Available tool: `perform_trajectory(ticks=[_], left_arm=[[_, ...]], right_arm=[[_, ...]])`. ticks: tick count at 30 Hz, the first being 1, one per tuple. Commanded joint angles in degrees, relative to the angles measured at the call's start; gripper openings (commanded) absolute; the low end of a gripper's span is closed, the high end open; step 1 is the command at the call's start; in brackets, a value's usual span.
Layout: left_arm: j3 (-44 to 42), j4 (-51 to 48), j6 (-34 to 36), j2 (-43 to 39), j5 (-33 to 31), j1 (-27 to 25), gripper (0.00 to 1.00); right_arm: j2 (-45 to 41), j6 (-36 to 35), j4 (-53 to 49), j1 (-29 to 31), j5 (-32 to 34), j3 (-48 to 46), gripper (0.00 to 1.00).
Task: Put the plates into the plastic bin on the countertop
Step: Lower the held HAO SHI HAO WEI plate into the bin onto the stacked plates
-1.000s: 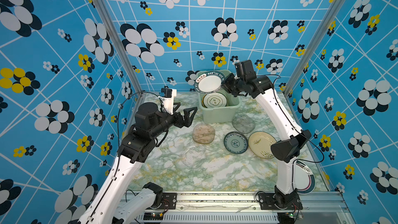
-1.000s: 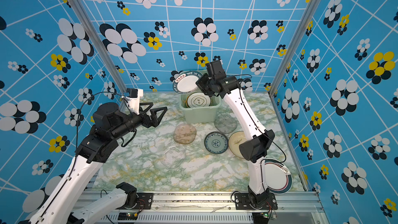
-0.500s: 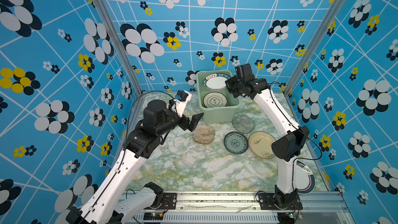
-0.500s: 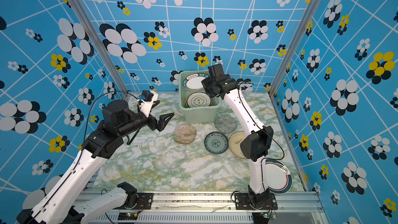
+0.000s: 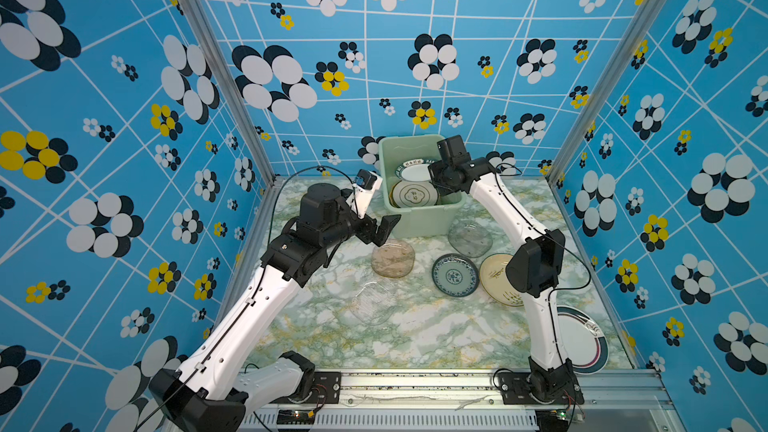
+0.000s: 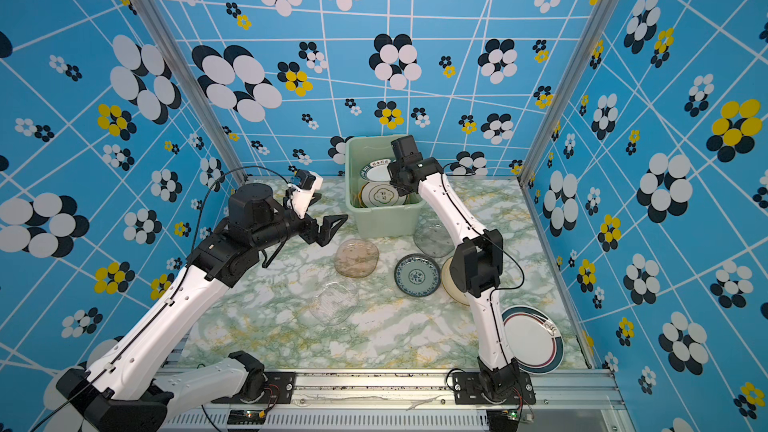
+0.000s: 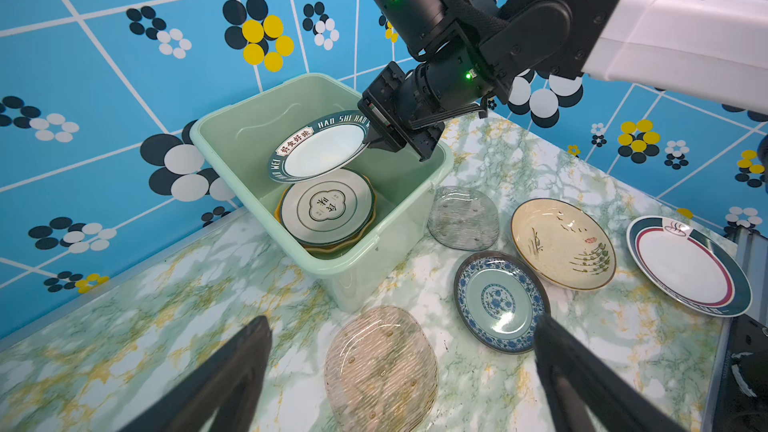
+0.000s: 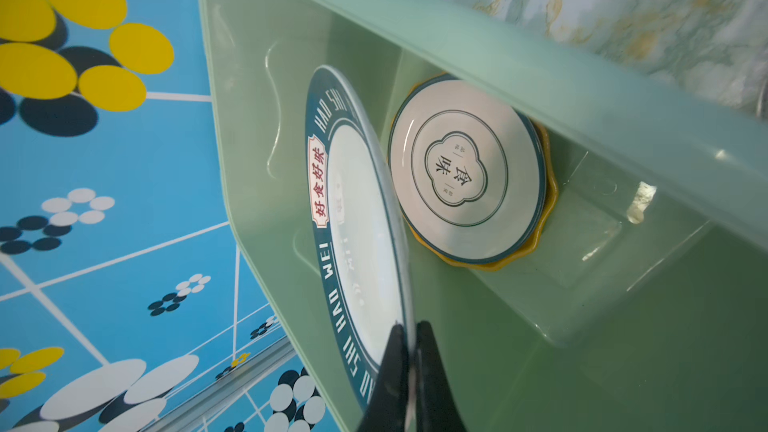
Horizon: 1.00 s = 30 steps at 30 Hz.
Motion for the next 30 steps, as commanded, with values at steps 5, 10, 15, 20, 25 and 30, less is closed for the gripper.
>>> perform_trajectory(ticks=[5,10,15,20,25,30], left_arm=[[2.77,-0.27,-1.46,0.75,-0.74,-0.27,0.99],[2.68,-0.82,-1.18,0.36,-1.77,-0.22,0.99],[2.73,-2.07,0.02,-0.23,-2.06,-0.27,0.99],[2.26,-2.42,0.69,-0.7,-2.62,-0.26,0.99],[2.09,-2.68,1.43,-0.89,-3.04,-0.27,0.99],[1.65,-3.0,2.23,-0.9,-3.44,-0.27,0.99]], right_arm=[[7.23,2.39,-3.9,0.04,1.96,10.72,0.0],[9.18,3.4,-5.35,0.26,2.55,11.32,0.0],[10.47,3.73,-6.72,0.25,3.1,11.11,0.0],[11.95,4.13,-6.59,0.31,2.6,11.1,0.0],[13.81,4.92,-5.4,0.39,0.69,11.15,0.0],[15.1,5.3,-3.77,0.65,-0.35,11.47,0.0]])
